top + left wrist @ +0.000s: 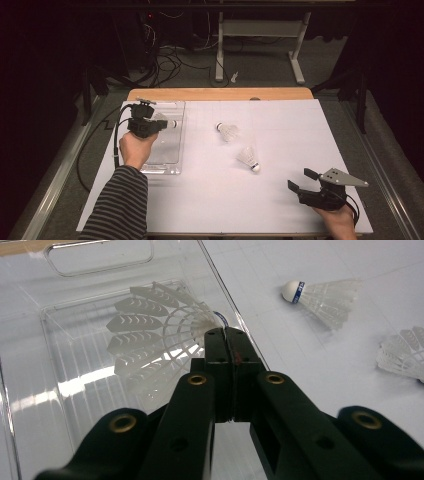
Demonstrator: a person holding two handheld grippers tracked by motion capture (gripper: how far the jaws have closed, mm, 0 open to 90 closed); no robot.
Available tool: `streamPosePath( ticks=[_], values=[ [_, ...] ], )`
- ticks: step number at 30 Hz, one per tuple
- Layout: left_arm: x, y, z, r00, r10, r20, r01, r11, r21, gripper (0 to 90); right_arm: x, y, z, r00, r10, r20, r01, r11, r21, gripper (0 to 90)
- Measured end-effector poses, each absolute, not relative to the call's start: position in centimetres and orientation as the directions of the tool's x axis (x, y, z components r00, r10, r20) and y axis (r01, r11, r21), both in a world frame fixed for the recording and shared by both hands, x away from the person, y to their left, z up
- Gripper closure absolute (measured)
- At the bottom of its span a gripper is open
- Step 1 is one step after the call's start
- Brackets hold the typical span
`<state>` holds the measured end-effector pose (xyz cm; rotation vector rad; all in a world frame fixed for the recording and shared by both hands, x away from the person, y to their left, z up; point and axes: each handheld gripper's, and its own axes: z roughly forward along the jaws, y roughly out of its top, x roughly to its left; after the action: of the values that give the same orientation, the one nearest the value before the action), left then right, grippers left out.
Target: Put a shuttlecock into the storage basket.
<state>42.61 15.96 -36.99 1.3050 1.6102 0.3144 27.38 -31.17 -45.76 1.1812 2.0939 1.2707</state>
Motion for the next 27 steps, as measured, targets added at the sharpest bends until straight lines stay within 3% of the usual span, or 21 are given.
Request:
streamPosePath(
  ticks=[27],
  values=[
    [45.9, 15.4, -39.2, -0.003, 0.866, -0.501, 0.575, 0.411, 0.707, 89.2, 27.4, -31.1, -45.8, -0.556, 0.828, 0.069, 0.448, 0.229, 0.864, 23.5]
  ],
)
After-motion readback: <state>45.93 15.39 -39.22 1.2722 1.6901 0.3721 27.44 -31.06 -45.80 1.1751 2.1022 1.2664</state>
